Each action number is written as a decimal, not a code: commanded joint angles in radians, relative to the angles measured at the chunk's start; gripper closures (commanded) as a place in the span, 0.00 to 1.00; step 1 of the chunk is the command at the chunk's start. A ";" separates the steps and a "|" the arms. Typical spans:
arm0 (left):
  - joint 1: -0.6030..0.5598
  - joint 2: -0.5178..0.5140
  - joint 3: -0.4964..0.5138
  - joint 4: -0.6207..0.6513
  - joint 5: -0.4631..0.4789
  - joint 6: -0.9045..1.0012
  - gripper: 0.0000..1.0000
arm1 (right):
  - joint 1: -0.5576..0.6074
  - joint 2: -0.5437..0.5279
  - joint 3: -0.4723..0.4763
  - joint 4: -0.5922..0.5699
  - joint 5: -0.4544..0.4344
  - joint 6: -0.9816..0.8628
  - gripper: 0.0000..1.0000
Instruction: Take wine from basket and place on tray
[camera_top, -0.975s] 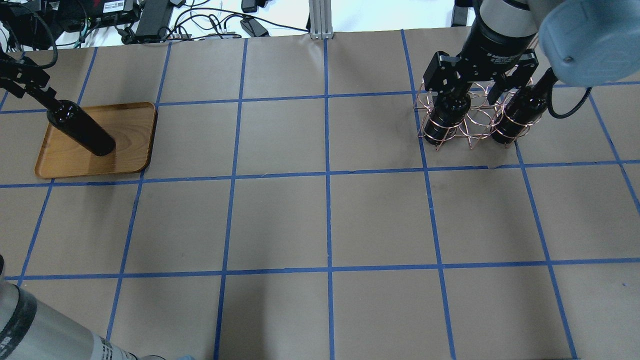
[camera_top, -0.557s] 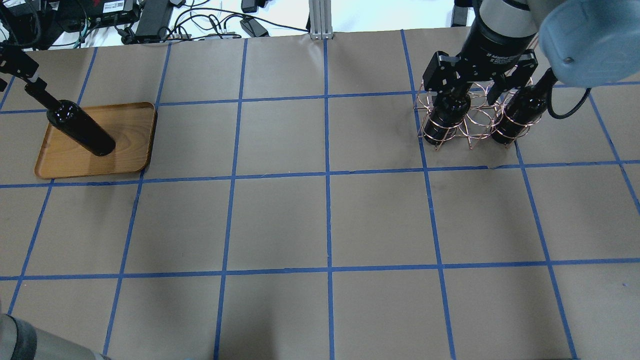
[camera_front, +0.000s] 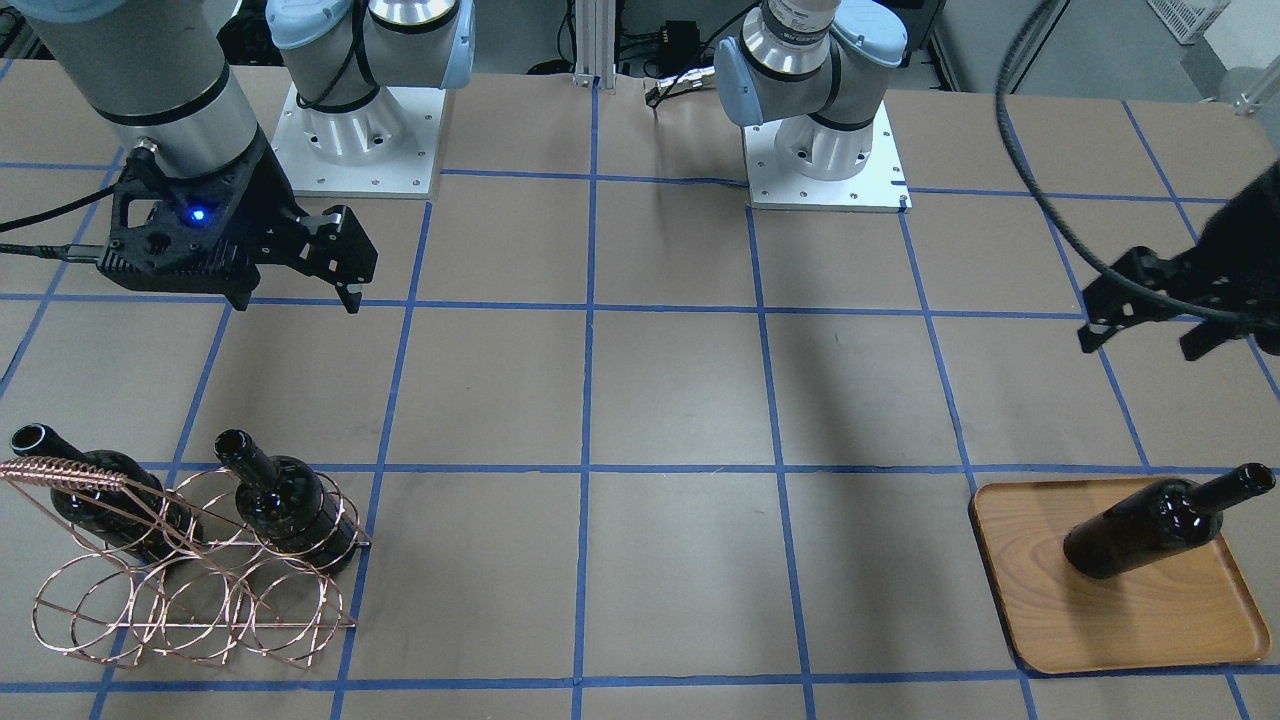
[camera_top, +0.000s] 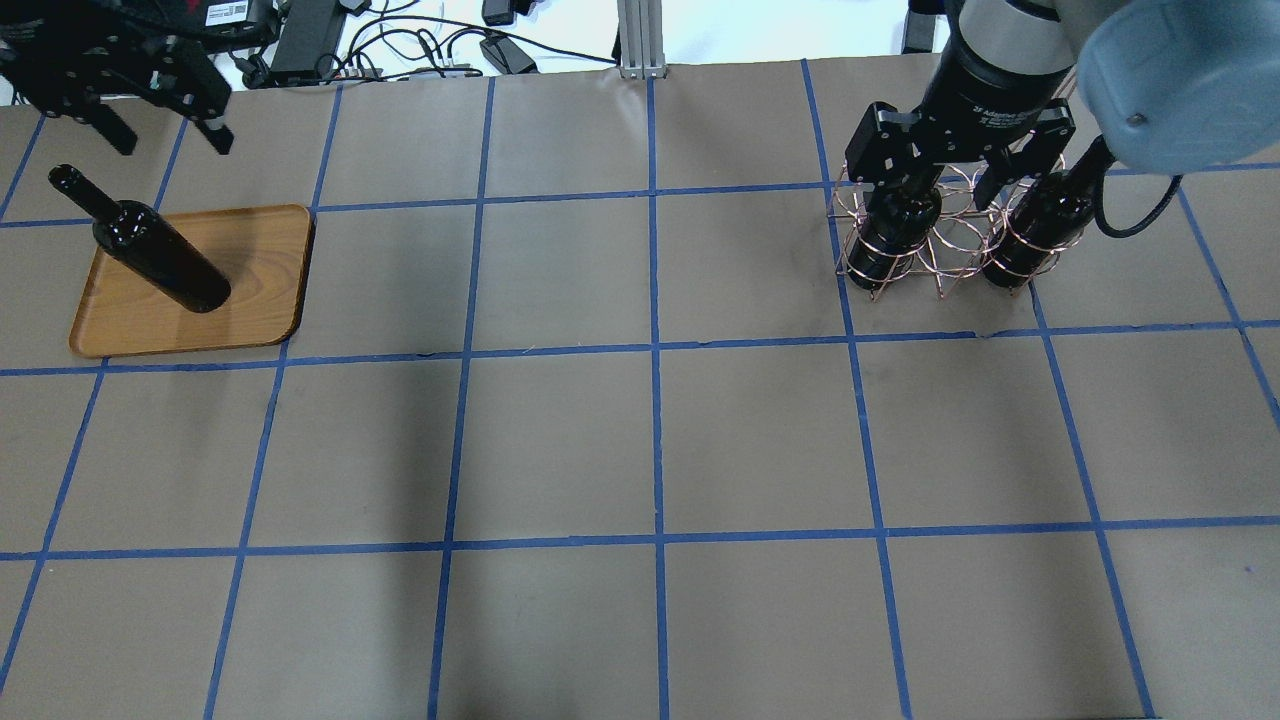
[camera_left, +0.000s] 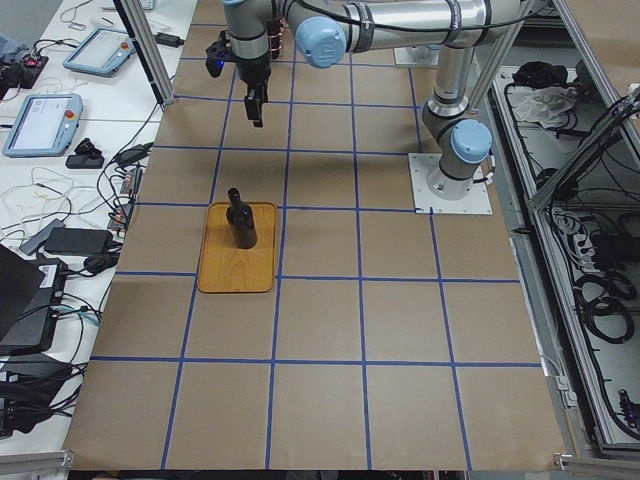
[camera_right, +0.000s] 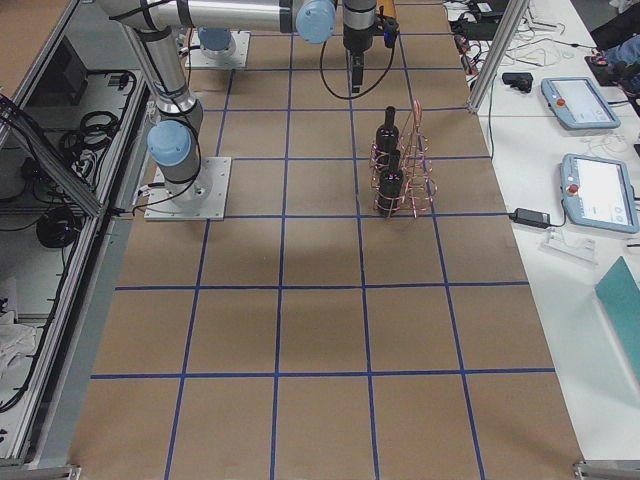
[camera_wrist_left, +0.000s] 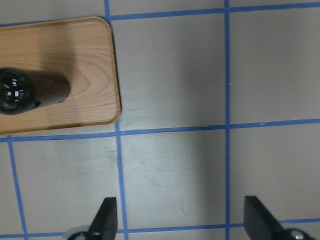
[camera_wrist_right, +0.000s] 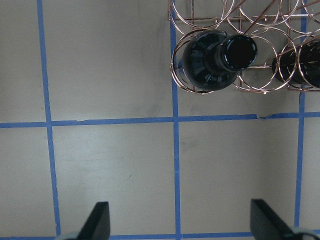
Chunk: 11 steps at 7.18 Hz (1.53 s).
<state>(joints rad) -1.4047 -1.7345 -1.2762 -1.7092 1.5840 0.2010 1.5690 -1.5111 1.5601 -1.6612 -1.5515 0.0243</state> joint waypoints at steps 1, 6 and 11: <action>-0.153 0.058 -0.038 -0.007 -0.006 -0.132 0.10 | 0.000 0.000 0.000 -0.002 -0.001 0.000 0.00; -0.166 0.112 -0.135 0.068 -0.009 -0.199 0.10 | -0.001 0.002 0.000 -0.011 -0.001 -0.003 0.00; -0.166 0.128 -0.152 0.071 -0.007 -0.199 0.09 | -0.001 0.006 0.000 -0.055 0.001 0.000 0.00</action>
<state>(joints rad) -1.5713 -1.6109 -1.4238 -1.6398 1.5778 0.0015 1.5677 -1.5053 1.5605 -1.7151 -1.5514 0.0243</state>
